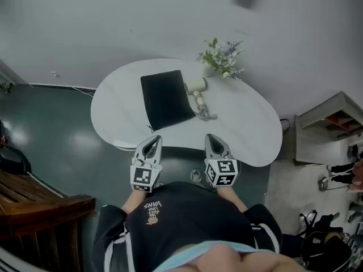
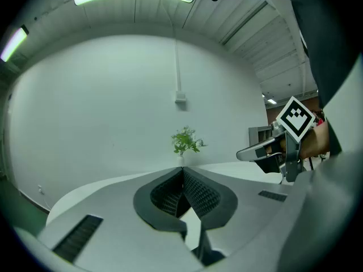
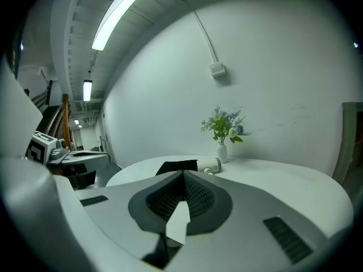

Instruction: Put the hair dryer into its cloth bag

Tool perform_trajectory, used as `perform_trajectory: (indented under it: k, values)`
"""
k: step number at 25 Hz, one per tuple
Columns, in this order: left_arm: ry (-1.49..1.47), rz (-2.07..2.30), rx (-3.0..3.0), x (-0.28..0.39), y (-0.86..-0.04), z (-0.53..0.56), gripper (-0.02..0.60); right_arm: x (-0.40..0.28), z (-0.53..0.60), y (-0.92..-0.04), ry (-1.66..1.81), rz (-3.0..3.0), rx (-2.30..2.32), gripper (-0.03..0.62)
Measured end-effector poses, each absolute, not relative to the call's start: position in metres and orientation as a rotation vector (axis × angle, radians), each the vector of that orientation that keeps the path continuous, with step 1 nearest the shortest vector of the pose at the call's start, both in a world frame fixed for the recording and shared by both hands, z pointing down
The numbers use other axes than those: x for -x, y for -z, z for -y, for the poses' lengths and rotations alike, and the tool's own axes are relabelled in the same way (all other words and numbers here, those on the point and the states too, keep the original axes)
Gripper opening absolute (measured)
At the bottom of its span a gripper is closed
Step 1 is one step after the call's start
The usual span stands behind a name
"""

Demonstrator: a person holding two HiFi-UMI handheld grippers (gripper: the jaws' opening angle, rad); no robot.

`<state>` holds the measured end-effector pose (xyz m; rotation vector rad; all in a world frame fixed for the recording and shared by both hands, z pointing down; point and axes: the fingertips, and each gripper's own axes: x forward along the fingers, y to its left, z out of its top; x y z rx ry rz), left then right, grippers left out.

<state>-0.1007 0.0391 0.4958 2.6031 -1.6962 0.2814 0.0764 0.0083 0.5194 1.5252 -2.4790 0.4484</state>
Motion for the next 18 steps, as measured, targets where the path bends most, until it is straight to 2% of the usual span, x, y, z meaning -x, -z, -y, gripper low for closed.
perform_trajectory:
  k: [10,11,13,18]
  values:
    - [-0.263,1.740,-2.554,0.090,-0.502,-0.030,0.021,-0.073,0.006,-0.527,-0.504,2.548,-1.424,0.052]
    - [-0.259,1.744,-2.543,0.088,-0.503,-0.027,0.023,-0.075,0.011,-0.528,-0.504,2.550,-1.415,0.069]
    - [-0.253,1.749,-2.523,0.081,-0.507,-0.020,0.024,-0.078,0.021,-0.530,-0.509,2.556,-1.386,0.150]
    - [-0.243,1.790,-2.470,0.064,-0.514,-0.007,0.032,-0.093,0.041,-0.537,-0.514,2.564,-1.315,0.172]
